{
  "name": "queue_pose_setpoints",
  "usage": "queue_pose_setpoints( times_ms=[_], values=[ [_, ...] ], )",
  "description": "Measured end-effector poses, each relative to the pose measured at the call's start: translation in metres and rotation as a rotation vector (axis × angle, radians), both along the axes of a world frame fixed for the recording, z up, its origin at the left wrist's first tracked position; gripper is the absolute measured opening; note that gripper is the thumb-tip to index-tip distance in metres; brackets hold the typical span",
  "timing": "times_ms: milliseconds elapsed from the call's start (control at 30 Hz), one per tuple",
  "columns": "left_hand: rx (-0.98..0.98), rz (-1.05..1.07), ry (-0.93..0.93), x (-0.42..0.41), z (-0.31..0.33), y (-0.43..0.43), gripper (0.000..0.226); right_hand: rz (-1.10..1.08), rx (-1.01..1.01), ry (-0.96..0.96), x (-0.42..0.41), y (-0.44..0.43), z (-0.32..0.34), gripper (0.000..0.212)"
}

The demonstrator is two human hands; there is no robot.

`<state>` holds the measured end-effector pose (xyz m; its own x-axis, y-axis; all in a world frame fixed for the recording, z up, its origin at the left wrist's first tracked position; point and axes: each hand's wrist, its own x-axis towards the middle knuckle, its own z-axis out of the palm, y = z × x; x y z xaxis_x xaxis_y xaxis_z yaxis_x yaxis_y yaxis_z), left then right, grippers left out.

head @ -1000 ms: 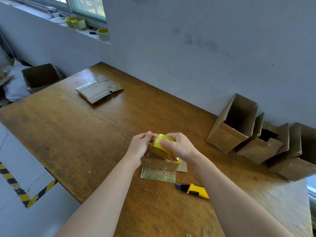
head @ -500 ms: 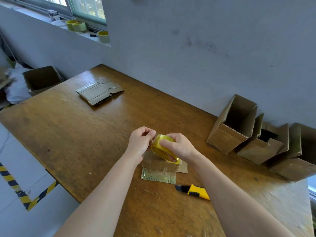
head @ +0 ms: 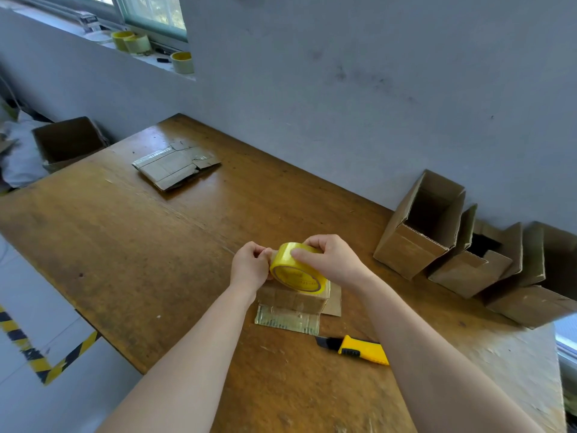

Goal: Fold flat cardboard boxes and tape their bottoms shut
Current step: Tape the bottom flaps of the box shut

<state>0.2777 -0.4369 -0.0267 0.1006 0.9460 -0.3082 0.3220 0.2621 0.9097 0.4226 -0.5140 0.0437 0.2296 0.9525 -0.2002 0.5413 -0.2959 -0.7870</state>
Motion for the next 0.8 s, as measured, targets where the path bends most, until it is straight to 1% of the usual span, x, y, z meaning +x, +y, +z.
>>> queue_pose_setpoints(
  times_ms=[100,133,167,233,267,300,367,400,433,500,567,667,733,800],
  values=[
    [-0.025,-0.014,0.049,0.002,0.0,0.002,0.019,0.054,0.012,-0.351,-0.006,0.01,0.006,0.036],
    [-0.022,-0.017,0.08,0.004,0.0,0.002,0.018,0.044,0.01,-0.422,-0.009,0.012,0.007,0.038],
    [-0.019,-0.015,0.098,0.005,0.0,0.002,0.018,0.028,0.004,-0.454,-0.01,0.014,0.008,0.04],
    [-0.016,-0.006,0.094,0.004,0.0,0.002,0.018,0.022,-0.019,-0.48,-0.009,0.015,0.008,0.042],
    [-0.013,-0.003,0.083,0.003,-0.001,0.003,0.018,0.036,-0.037,-0.461,-0.006,0.013,0.006,0.043],
    [-0.015,0.0,0.071,0.002,-0.001,0.004,0.019,0.041,-0.062,-0.392,-0.002,0.011,0.005,0.043],
    [-0.032,0.008,0.043,0.0,-0.002,0.005,0.018,0.003,-0.095,-0.16,0.003,0.005,0.002,0.042],
    [-0.044,0.012,0.031,0.0,-0.003,0.006,0.018,-0.02,-0.087,-0.125,0.003,0.002,0.001,0.042],
    [-0.059,0.023,0.024,-0.002,-0.004,0.008,0.017,-0.028,-0.062,-0.187,0.002,0.002,0.0,0.043],
    [-0.094,0.058,0.003,-0.007,-0.006,0.008,0.016,-0.038,-0.022,-0.424,-0.002,0.004,-0.001,0.045],
    [-0.073,0.035,0.071,-0.013,-0.01,0.008,0.016,-0.037,-0.01,-0.555,-0.006,0.009,0.001,0.046],
    [-0.072,0.018,0.125,-0.019,-0.017,0.006,0.016,0.011,-0.041,-0.657,-0.014,0.016,0.003,0.048],
    [-0.052,0.011,0.134,-0.019,-0.019,0.008,0.015,0.017,-0.05,-0.676,-0.019,0.019,0.001,0.046],
    [0.012,-0.007,0.159,-0.019,-0.019,0.011,0.017,0.004,-0.05,-0.678,-0.021,0.02,0.0,0.045]
  ],
)
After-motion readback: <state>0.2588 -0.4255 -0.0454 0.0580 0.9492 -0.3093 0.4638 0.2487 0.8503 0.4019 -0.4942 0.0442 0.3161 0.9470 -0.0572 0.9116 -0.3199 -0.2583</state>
